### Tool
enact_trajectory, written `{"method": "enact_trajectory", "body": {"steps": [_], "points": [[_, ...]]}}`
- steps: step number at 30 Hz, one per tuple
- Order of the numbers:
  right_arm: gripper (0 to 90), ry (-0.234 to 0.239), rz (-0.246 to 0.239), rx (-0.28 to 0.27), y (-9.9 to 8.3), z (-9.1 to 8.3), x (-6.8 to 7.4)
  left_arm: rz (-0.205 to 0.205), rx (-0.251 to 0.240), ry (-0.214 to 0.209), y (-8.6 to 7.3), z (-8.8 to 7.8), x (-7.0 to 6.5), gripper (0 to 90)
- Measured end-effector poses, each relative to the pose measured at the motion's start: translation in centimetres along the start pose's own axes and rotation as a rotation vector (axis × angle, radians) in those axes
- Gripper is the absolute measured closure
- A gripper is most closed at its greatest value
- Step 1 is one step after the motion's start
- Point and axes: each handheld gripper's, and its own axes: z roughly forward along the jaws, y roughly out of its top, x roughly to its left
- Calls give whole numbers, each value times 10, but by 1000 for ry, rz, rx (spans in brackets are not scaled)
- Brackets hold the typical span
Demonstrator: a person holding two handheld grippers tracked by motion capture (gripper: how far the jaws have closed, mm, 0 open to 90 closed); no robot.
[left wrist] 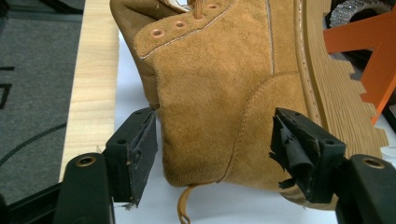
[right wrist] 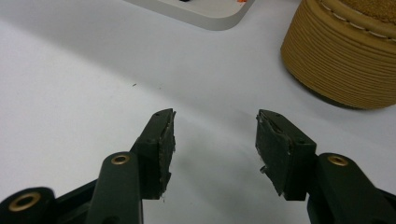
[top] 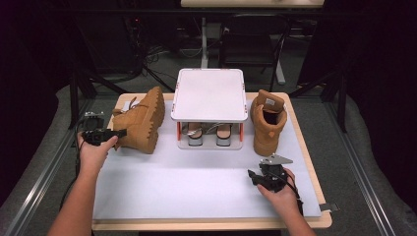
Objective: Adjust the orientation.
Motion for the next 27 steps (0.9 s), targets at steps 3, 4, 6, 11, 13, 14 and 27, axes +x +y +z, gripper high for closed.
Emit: {"method": "enact_trajectory", "body": {"steps": [3, 4, 6, 11, 13, 14, 27], "points": [[468, 0, -2, 0, 0, 0, 0, -15, 0, -3, 2, 3, 1, 314], [468, 0, 2, -3, 0, 1, 1, -17, 4, -3, 2, 4, 2, 313], [468, 2, 1, 0, 0, 0, 1, -26, 25, 0, 3, 8, 3, 314], [468, 0, -5, 2, 0, 1, 1, -37, 24, 0, 6, 13, 4, 313], [468, 0, -2, 2, 0, 1, 1, -44, 21, -8, 6, 14, 4, 314], [468, 1, -2, 2, 0, 1, 1, -44, 21, -8, 7, 14, 5, 314], [468, 11, 1, 3, 0, 2, 2, -58, 39, -30, 13, 16, 4, 351]]}}
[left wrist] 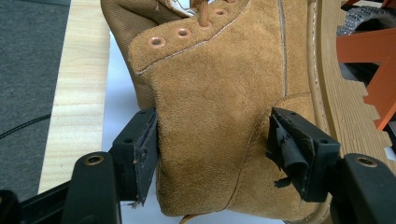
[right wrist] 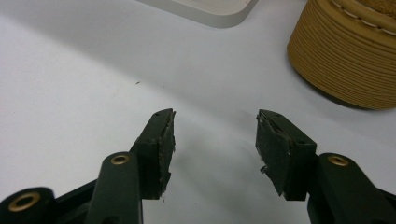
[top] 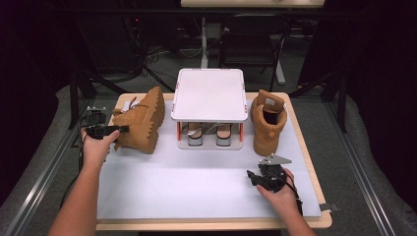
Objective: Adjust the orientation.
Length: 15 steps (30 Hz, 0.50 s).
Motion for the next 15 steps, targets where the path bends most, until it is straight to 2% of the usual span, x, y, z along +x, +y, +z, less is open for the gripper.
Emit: {"method": "enact_trajectory", "body": {"steps": [6, 9, 15], "points": [[468, -5, -1, 3, 0, 1, 0, -11, -6, 5, 1, -2, -1, 381], [468, -4, -1, 5, 0, 1, 0, -8, -18, 9, 1, -5, -2, 441], [468, -3, 3, 7, 0, 1, 0, 5, -26, 9, 2, -9, -4, 498]]}}
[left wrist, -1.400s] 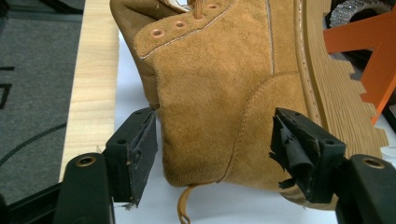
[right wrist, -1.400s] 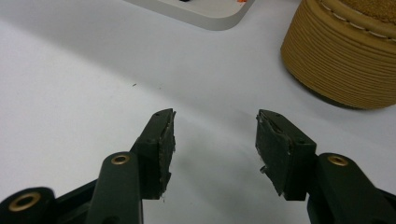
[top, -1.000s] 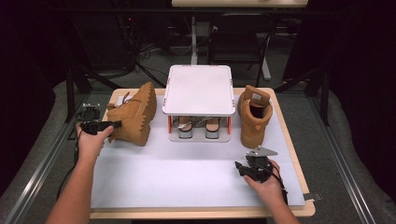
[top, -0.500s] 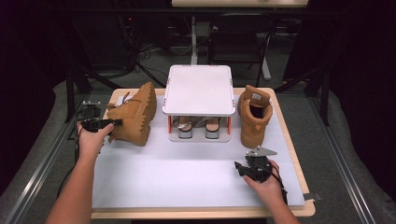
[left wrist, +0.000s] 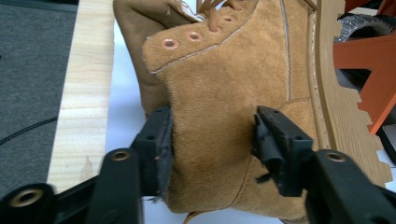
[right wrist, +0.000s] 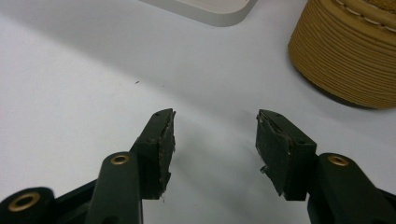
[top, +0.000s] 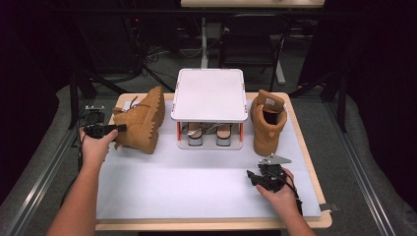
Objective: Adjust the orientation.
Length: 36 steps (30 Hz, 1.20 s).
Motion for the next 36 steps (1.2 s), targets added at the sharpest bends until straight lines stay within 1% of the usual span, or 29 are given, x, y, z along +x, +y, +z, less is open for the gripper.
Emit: {"method": "enact_trajectory", "body": {"steps": [3, 6, 8, 10, 13, 16, 18, 20, 22, 23, 25, 26, 28, 32, 34, 36], "points": [[468, 4, 2, -2, 0, 0, 0, 19, 6, 5, 3, -3, -4, 517], [468, 3, 4, -6, 0, 1, 0, 39, -4, 1, 7, -7, -10, 540], [467, 4, 4, -5, 0, 1, 0, 48, -19, -20, 10, -11, -15, 566], [464, 5, 4, -5, 0, 1, 0, 65, -29, -31, 12, -15, -19, 594], [464, 2, 2, -2, 0, 1, 0, 76, -44, -46, 14, -17, -25, 632], [463, 4, 1, 2, 0, 1, 0, 102, -48, -56, 18, -19, -33, 647], [462, 5, 2, 0, -1, 1, 0, 106, -48, -72, 21, -20, -38, 654], [461, 5, 4, 2, -1, 1, 0, 118, -50, -85, 23, -20, -44, 656], [460, 5, 3, 2, -1, 2, 0, 128, -52, -67, 25, -19, -50, 659], [460, 6, 3, 2, -1, 2, -1, 128, -49, -65, 26, -18, -52, 659], [460, 7, 3, 2, -1, 2, -1, 109, -51, -84, 27, -16, -54, 659], [460, 8, 3, 3, -1, 1, -1, 83, -46, -112, 28, -15, -54, 660], [460, 8, 3, 3, -1, 1, 0, 53, -43, -144, 30, -12, -53, 667], [460, 8, 5, 2, -1, 1, 0, 44, -39, -140, 33, -9, -55, 685], [459, 8, 5, 2, -1, 1, 0, 19, -38, -153, 33, -9, -55, 726], [459, 10, 2, 6, -1, 1, -1, 7, -36, -166, 34, -9, -54, 769]]}}
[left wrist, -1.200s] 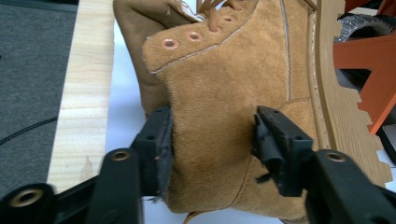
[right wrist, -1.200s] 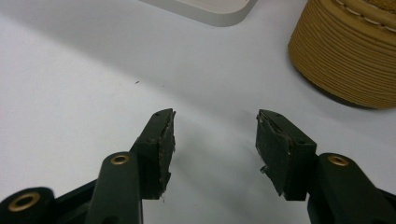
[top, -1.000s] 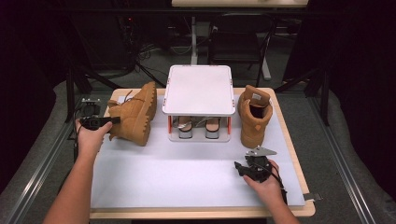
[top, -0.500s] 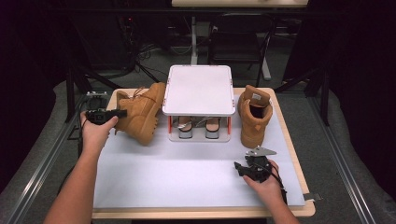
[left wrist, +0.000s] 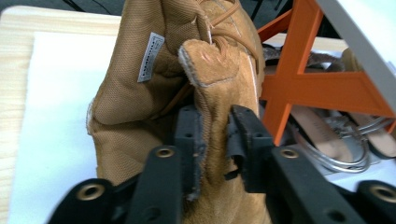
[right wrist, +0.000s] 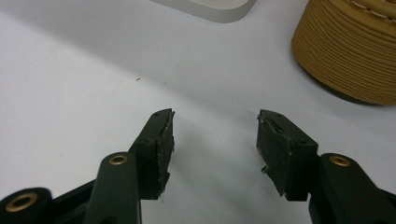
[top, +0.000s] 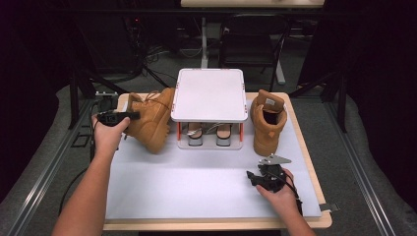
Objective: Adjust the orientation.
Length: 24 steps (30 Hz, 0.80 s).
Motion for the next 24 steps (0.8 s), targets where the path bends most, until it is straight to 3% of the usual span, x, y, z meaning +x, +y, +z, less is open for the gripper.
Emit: {"method": "enact_trajectory", "body": {"steps": [2, 4, 16, 24], "points": [[459, -1, 0, 2, 0, 0, 0, -2, -1, 9, 1, -1, -1, 793], [459, -2, 1, 3, 0, 0, 0, -34, -1, -15, 1, -1, 0, 809], [459, 2, 6, -7, 0, -1, -1, 9, 10, 12, 4, -15, -11, 825], [459, -2, 3, -4, 0, -1, -1, -4, 3, 10, -5, -35, -5, 826]]}}
